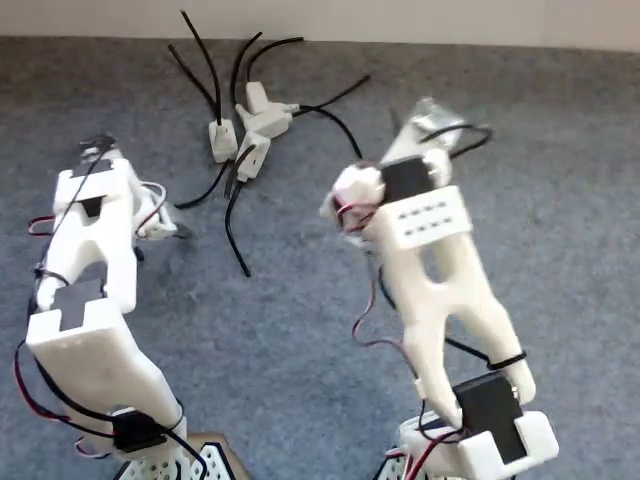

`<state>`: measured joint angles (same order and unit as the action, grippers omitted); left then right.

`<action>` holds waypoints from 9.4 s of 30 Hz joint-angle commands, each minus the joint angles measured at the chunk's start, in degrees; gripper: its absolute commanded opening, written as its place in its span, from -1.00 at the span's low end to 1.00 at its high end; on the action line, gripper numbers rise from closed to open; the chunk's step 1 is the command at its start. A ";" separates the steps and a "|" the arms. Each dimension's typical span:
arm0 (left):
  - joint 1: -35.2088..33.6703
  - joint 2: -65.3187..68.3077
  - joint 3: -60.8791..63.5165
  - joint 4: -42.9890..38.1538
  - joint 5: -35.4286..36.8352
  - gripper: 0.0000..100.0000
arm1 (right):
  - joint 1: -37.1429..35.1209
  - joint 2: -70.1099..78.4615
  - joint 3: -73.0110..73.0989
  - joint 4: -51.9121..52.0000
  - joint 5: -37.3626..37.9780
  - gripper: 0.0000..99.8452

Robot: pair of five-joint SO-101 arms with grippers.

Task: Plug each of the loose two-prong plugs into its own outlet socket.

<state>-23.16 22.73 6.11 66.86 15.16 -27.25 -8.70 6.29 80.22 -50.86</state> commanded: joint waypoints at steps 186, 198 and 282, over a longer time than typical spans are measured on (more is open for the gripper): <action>-16.04 -45.85 53.58 -29.45 -48.26 -0.47 | -1.71 -27.91 62.46 -65.27 47.30 -0.30; -7.60 -45.85 54.37 -24.26 -43.25 -0.48 | -1.71 -27.91 62.46 -65.27 47.30 -0.30; 5.05 -50.07 56.31 -19.52 -22.07 -0.55 | -1.71 -27.82 62.55 -65.36 47.65 -0.30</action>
<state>-17.54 -29.93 64.92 48.22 -7.43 -28.66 -34.90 69.05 16.22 -4.00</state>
